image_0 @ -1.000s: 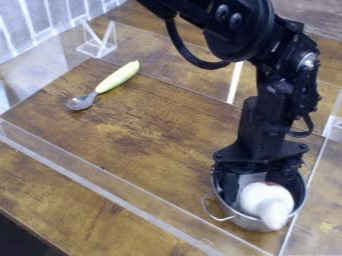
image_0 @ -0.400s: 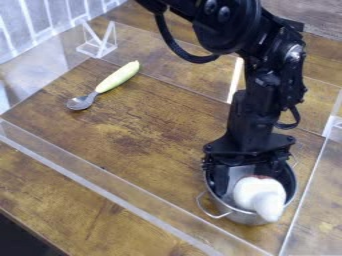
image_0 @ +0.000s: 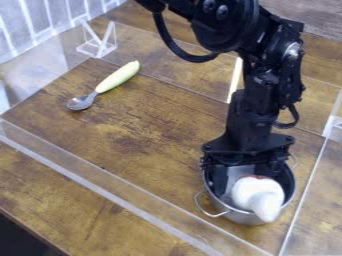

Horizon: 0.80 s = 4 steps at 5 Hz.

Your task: Remove the mushroom from the silver pot and put it on the table

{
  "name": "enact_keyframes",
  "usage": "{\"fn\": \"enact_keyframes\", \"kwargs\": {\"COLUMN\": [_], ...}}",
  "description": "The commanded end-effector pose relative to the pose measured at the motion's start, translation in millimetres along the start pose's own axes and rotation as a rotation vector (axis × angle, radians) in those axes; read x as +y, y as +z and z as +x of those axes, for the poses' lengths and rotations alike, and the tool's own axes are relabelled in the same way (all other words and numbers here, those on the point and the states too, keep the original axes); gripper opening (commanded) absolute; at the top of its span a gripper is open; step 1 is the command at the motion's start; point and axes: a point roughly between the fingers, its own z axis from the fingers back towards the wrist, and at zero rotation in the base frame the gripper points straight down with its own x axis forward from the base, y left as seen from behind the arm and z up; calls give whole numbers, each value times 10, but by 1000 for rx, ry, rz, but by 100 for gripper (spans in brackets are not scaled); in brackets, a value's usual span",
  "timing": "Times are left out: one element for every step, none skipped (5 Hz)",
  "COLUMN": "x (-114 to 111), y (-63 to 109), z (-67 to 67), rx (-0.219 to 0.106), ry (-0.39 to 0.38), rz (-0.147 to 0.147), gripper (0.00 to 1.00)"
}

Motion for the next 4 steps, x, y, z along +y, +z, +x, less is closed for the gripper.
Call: {"fn": "enact_keyframes", "kwargs": {"x": [-53,-52,-51,-53], "y": [160,154,146,166], "z": [118,117,120,111], "rx": [-16,-7,1,7], "ry": [20,19,18,18], "rz": [-45,-44,-43,-43], "gripper": [100,100,100,100]}}
